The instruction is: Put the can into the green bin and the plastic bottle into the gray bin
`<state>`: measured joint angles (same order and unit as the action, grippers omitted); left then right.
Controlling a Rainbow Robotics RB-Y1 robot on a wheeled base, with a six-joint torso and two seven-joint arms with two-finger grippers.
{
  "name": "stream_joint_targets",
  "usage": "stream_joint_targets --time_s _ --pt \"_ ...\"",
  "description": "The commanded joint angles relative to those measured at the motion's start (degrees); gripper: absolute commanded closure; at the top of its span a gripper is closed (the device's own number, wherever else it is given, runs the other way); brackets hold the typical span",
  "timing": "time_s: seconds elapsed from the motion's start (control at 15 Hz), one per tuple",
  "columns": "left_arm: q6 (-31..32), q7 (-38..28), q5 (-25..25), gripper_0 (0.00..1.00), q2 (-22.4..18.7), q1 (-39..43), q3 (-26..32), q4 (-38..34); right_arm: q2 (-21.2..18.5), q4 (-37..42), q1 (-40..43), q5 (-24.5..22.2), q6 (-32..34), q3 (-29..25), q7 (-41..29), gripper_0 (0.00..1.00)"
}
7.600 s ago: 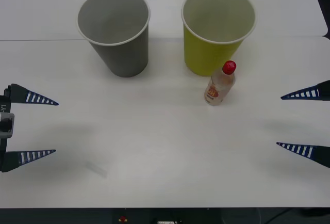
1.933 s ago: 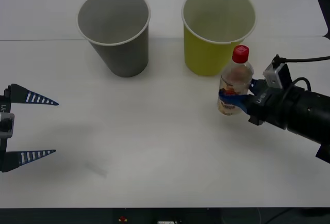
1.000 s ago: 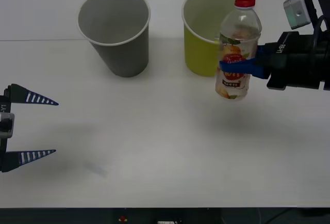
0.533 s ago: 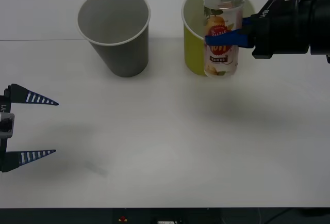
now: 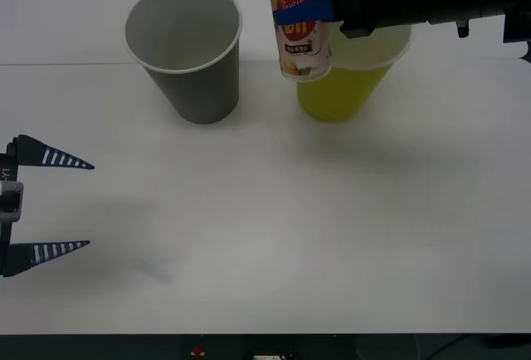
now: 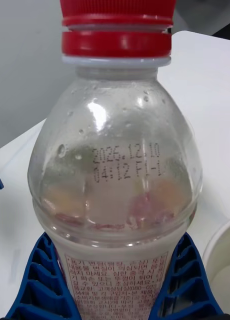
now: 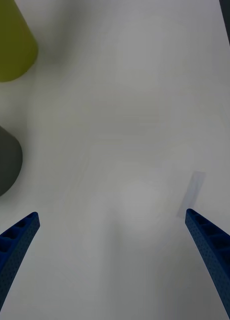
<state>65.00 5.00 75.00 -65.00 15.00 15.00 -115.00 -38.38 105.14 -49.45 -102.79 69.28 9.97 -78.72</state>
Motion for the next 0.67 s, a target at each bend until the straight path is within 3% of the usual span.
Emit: stream_joint_targets --time_s 0.07,0.47,0.67 --pt "0.0 0.0 0.0 0.00 0.0 0.0 0.0 0.0 3.9 -5.0 -5.2 -4.2 0.0 2.9 0.1 1.00" --pt "0.0 0.0 0.0 0.00 0.0 0.0 0.0 0.0 13.9 -20.4 -17.4 -13.1 -0.3 7.4 0.1 1.00" --pt "0.0 0.0 0.0 0.00 0.0 0.0 0.0 0.0 17.4 -27.8 -21.6 -14.5 -5.4 10.9 0.6 1.00"
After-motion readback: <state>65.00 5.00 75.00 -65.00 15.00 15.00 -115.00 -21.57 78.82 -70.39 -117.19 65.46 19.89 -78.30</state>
